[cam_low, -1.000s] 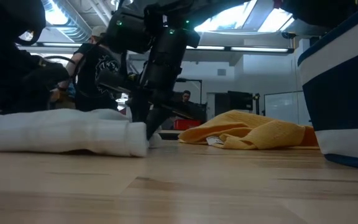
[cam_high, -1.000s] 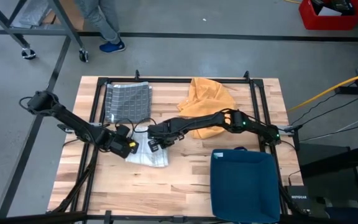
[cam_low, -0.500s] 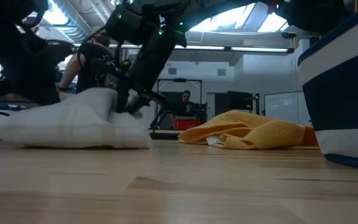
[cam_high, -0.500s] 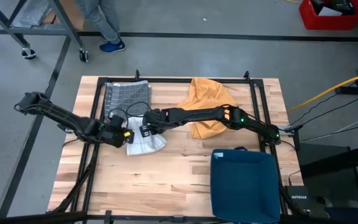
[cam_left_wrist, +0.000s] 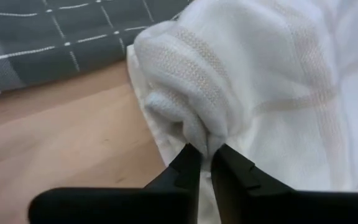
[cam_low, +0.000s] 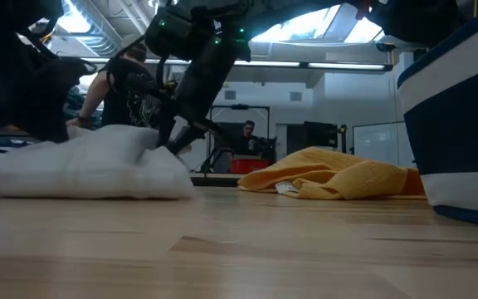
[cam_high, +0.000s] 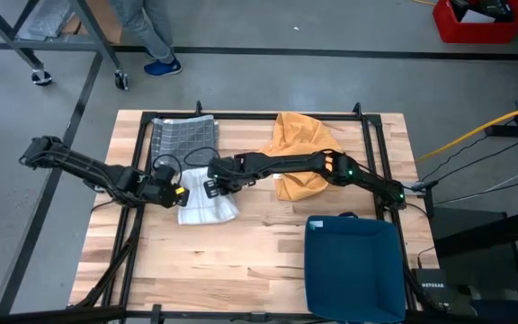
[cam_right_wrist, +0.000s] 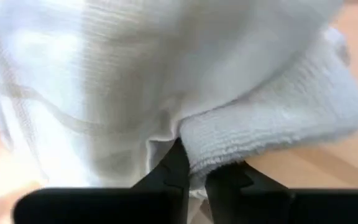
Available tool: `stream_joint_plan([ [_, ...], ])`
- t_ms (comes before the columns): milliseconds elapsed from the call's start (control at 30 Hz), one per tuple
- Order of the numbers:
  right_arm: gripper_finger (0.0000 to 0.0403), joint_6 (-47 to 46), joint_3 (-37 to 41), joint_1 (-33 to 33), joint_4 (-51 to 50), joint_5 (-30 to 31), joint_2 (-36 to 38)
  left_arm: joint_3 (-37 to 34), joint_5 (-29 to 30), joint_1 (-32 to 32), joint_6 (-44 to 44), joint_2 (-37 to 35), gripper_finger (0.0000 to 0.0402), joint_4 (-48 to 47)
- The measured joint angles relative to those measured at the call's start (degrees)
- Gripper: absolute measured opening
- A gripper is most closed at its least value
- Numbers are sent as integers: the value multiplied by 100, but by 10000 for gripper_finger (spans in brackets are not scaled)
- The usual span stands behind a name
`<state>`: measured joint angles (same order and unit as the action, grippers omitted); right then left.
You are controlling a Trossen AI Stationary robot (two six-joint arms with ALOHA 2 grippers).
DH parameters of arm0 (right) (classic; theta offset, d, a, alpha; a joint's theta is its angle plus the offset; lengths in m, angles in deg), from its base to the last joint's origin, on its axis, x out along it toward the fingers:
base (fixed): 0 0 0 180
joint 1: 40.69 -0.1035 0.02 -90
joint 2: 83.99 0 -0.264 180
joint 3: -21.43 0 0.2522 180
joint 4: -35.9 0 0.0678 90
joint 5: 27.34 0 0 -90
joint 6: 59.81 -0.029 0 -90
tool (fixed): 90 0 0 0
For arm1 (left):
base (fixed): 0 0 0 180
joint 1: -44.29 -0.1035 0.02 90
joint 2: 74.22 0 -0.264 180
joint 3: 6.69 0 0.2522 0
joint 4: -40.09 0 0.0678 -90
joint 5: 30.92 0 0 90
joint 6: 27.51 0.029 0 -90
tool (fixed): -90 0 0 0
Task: Fold towel
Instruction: Stack the white towel on top of the gray towel
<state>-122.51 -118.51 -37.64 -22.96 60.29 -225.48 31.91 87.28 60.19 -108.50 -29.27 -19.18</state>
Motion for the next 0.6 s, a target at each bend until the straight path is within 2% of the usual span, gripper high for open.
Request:
stream_joint_plan([
  [367, 113, 151, 67, -26, -207, -693, -58, 0, -122, 0, -154, 4, 145, -35],
  [600, 173, 149, 67, -128, -597, -670, -89, 0, -378, 0, -273, 14, 176, -73],
])
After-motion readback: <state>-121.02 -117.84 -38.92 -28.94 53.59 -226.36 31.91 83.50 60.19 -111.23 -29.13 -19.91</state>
